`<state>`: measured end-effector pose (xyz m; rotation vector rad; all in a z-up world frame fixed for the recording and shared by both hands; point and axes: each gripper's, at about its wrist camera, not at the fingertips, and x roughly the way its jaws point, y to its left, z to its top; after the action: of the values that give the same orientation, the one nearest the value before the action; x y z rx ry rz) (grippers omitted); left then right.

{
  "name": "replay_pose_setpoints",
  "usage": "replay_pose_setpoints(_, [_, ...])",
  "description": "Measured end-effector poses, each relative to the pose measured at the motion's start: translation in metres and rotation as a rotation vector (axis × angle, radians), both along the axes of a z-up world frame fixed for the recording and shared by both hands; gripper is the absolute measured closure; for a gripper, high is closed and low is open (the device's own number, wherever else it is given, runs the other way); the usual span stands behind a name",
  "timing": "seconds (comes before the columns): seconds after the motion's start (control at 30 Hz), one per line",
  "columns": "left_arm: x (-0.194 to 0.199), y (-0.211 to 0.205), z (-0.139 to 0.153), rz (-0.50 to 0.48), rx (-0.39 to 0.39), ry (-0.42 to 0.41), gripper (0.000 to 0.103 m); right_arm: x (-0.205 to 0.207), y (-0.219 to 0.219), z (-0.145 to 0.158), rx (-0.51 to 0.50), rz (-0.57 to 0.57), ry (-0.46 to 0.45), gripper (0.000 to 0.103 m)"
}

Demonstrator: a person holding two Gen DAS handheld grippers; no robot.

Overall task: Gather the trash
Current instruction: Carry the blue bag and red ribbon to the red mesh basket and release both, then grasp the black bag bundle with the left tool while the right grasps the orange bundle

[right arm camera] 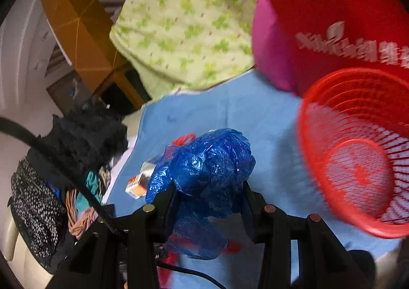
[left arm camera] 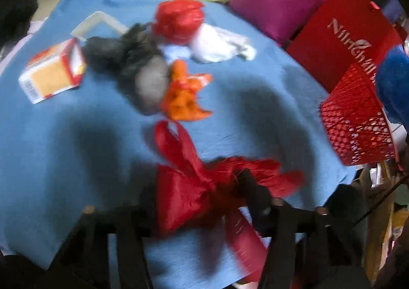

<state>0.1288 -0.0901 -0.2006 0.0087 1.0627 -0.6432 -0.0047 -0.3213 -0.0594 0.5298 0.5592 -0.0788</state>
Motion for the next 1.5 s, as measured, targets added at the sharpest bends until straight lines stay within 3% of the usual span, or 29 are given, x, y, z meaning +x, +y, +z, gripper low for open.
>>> replay_pose_setpoints(0.07, [-0.004,-0.007,0.003,-0.024,0.009,-0.044,0.083,-0.014,-0.011,0.008,-0.026,-0.037,-0.02,0.058])
replay_pose_setpoints(0.13, [-0.009,-0.013,0.009,-0.047,0.031,-0.086,0.097,-0.03,-0.023,0.018,-0.059,-0.082,-0.047,0.058])
replay_pose_setpoints(0.27, [-0.022,-0.025,0.026,-0.098,0.046,-0.171,0.099,-0.055,-0.045,0.026,-0.062,-0.139,-0.077,0.058])
replay_pose_setpoints(0.4, [-0.024,-0.034,0.048,-0.105,0.03,-0.203,0.099,-0.075,-0.07,0.028,-0.036,-0.202,-0.094,0.058])
replay_pose_setpoints(0.57, [-0.039,-0.07,0.116,-0.185,-0.041,-0.312,0.099,-0.097,-0.106,0.027,0.034,-0.283,-0.126,0.058])
replay_pose_setpoints(0.7, [-0.048,-0.117,0.18,-0.258,-0.143,-0.396,0.099,-0.111,-0.136,0.02,0.113,-0.346,-0.144,0.057])
replay_pose_setpoints(0.8, [-0.053,-0.161,0.208,-0.308,-0.188,-0.437,0.098,-0.116,-0.157,0.009,0.19,-0.373,-0.136,0.055])
replay_pose_setpoints(0.93, [-0.055,-0.223,0.206,-0.371,-0.175,-0.416,0.092,-0.121,-0.18,-0.01,0.29,-0.411,-0.112,0.042])
replay_pose_setpoints(0.97, [-0.056,-0.238,0.199,-0.395,-0.148,-0.419,0.073,-0.122,-0.184,-0.013,0.301,-0.415,-0.112,0.038])
replay_pose_setpoints(1.03, [-0.058,-0.252,0.187,-0.401,-0.108,-0.442,0.048,-0.124,-0.189,-0.017,0.326,-0.414,-0.113,0.033])
replay_pose_setpoints(1.17, [-0.061,-0.234,0.183,-0.389,-0.098,-0.477,0.047,-0.127,-0.187,-0.012,0.294,-0.404,-0.136,0.033])
replay_pose_setpoints(1.3, [-0.058,-0.176,0.188,-0.311,-0.089,-0.547,0.046,-0.123,-0.164,0.007,0.206,-0.337,-0.194,0.033])
replay_pose_setpoints(1.5, [-0.023,-0.044,0.171,-0.036,0.043,-0.62,0.039,-0.081,-0.09,0.046,0.024,-0.089,-0.269,0.033])
